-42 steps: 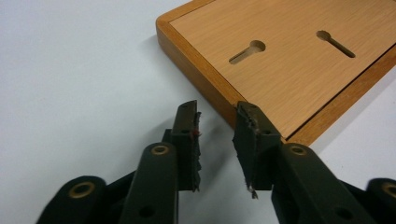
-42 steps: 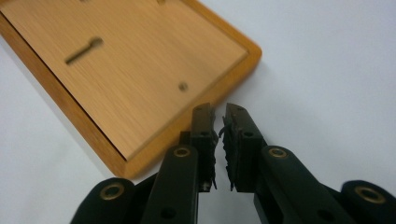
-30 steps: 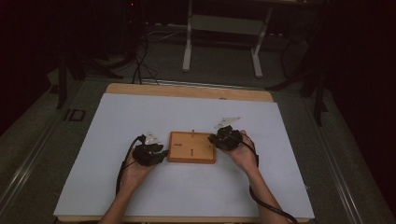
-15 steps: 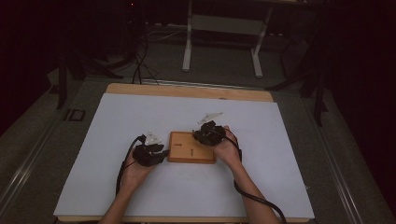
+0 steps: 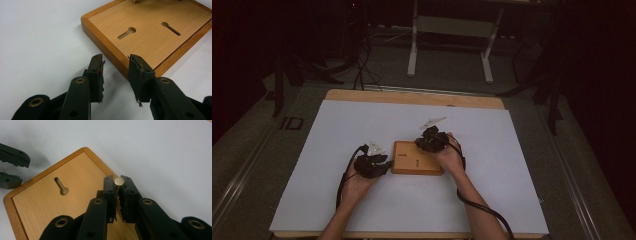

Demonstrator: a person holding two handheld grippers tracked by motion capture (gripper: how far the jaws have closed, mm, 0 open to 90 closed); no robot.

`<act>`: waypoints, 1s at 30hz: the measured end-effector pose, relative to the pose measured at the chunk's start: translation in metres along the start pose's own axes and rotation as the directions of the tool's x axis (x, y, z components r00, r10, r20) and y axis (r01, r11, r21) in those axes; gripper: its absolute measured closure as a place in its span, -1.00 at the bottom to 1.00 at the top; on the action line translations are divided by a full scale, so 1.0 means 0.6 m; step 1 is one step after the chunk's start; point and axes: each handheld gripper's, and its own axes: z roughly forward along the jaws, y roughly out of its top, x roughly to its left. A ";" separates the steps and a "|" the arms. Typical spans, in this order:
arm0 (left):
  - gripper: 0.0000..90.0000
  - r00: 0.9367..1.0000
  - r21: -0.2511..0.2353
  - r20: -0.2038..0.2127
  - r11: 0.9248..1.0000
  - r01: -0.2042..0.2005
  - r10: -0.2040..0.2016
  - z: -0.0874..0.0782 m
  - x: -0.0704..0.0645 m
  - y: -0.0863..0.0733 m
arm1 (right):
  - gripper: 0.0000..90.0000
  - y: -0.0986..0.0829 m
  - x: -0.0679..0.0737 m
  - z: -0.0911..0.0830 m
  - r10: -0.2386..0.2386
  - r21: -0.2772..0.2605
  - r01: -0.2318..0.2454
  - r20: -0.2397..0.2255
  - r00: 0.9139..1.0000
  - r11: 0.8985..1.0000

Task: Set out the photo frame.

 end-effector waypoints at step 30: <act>0.32 0.999 0.004 0.023 0.999 -0.039 0.039 -0.009 0.005 -0.004 | 0.88 0.018 -0.032 0.004 0.043 0.088 -0.032 -0.129 0.991 0.996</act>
